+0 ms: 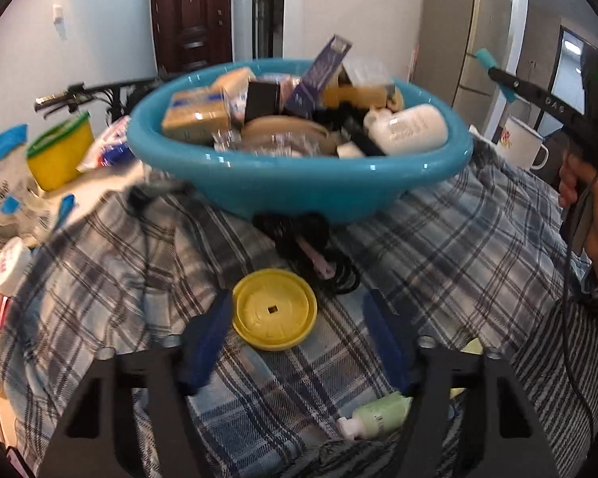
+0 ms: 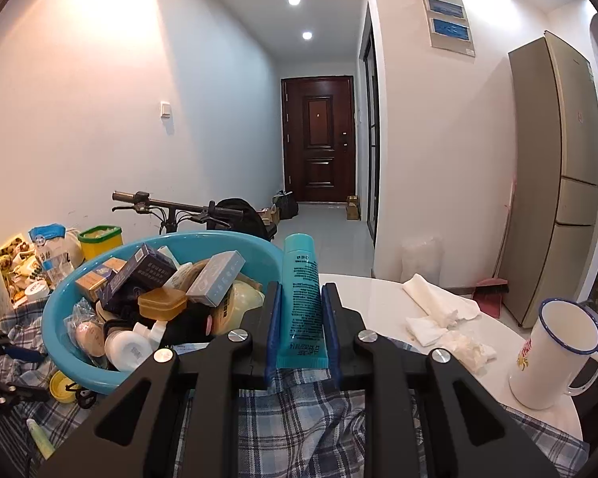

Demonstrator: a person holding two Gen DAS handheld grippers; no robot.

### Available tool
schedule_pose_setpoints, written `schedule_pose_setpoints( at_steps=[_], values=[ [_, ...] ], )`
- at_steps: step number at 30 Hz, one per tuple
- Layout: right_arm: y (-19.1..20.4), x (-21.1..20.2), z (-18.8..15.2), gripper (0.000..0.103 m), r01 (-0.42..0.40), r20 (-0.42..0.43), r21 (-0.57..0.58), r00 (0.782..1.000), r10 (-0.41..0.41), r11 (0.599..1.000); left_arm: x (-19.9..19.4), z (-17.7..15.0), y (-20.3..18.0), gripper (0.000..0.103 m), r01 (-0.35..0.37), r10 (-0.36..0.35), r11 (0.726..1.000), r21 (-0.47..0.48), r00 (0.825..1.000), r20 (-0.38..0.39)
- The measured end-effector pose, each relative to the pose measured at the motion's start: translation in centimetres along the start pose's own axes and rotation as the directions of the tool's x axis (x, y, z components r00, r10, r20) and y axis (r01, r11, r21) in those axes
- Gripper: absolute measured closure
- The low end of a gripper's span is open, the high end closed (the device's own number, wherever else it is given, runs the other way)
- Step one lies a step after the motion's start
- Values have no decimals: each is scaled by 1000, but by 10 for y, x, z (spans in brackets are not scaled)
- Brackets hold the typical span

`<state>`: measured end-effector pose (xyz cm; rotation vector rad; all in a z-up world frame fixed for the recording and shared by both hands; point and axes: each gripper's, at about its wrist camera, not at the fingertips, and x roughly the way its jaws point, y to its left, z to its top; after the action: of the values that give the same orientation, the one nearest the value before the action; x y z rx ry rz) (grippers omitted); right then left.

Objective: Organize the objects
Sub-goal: 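Grasp and lift the yellow lid with the left tool while the right tool holds the teal tube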

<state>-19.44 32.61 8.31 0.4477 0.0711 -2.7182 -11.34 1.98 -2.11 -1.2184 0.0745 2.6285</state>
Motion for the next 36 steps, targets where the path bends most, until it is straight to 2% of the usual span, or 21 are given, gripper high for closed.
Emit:
schedule_pose_setpoints(
  at_steps=[6, 12, 18, 19, 20, 27, 32, 36],
  values=[
    [2, 2, -1, 84, -5, -9, -5, 1000, 4, 1000, 14, 3, 2, 35, -37, 37, 999, 10, 999, -27],
    [2, 3, -1, 84, -10, -12, -12, 1000, 10, 1000, 32, 6, 14, 35, 2, -4, 1000, -25, 995, -97],
    [3, 4, -2, 84, -16, -20, -15, 1000, 16, 1000, 43, 4, 15, 36, -17, 15, 1000, -18, 990, -138],
    [4, 4, -2, 84, -17, -21, -16, 1000, 17, 1000, 44, 4, 13, 38, -27, 25, 1000, -9, 990, -138],
    [4, 5, -2, 84, -17, -22, -18, 1000, 17, 1000, 43, 4, 12, 42, -36, 35, 999, -3, 990, -136],
    [6, 6, -3, 84, -15, -29, -28, 999, 14, 1000, 34, 2, 9, 42, -13, 14, 1000, 6, 995, -99],
    [6, 7, -3, 84, -11, -32, -33, 999, 10, 999, 16, 1, 3, 42, 40, -40, 999, 30, 999, -27],
    [7, 7, -4, 84, -8, -36, -39, 999, 7, 999, -3, 0, 3, 42, 86, -86, 996, 23, 996, 37]
  ],
)
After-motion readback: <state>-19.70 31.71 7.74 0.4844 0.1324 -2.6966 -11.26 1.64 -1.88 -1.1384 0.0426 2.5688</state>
